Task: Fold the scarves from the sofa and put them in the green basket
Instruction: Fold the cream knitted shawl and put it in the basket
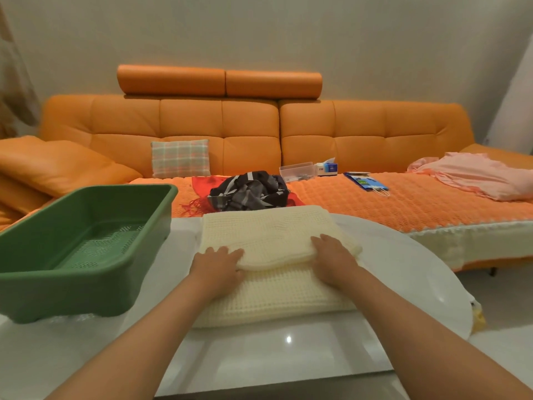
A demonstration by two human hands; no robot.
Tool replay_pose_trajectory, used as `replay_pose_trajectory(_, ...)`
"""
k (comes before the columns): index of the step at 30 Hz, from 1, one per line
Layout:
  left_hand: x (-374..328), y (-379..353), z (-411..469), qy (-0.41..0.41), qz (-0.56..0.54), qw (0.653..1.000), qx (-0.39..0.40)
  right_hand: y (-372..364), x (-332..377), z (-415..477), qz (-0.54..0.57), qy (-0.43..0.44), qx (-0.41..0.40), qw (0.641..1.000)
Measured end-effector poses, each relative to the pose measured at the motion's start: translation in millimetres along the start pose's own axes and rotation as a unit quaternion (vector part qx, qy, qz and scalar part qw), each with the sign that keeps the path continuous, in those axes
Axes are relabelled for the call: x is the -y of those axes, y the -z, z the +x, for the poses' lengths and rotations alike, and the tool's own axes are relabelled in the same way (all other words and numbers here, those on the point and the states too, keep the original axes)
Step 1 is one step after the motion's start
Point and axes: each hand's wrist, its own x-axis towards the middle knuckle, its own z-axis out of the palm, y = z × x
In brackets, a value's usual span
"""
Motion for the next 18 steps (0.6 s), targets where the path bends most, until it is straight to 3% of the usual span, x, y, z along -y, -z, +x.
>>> replay_pose_trajectory(3,10,0,0,-0.007,-0.018,0.999,-0.039,-2,-7,2,-0.054,0.003,-0.052,0.997)
replay_pose_trajectory(6,18,3,-4,0.0,-0.097,0.989,-0.116,6,-8,1,-0.064,0.058,-0.149,0.985)
replay_pose_trajectory(9,26,16,-12,0.006,-0.208,0.951,-0.228,24,-12,-1,-0.08,0.163,-0.28,0.943)
replay_pose_trajectory(12,38,29,-21,-0.061,-0.257,0.922,-0.284,43,-16,-20,-0.052,0.248,-0.302,0.919)
replay_pose_trajectory(14,40,36,-33,-0.113,-0.241,0.926,-0.267,48,-19,-37,-0.077,0.274,-0.281,0.916)
replay_pose_trajectory(18,33,40,-66,-0.124,-0.171,0.971,-0.107,55,-29,-68,-0.085,0.281,-0.256,0.921)
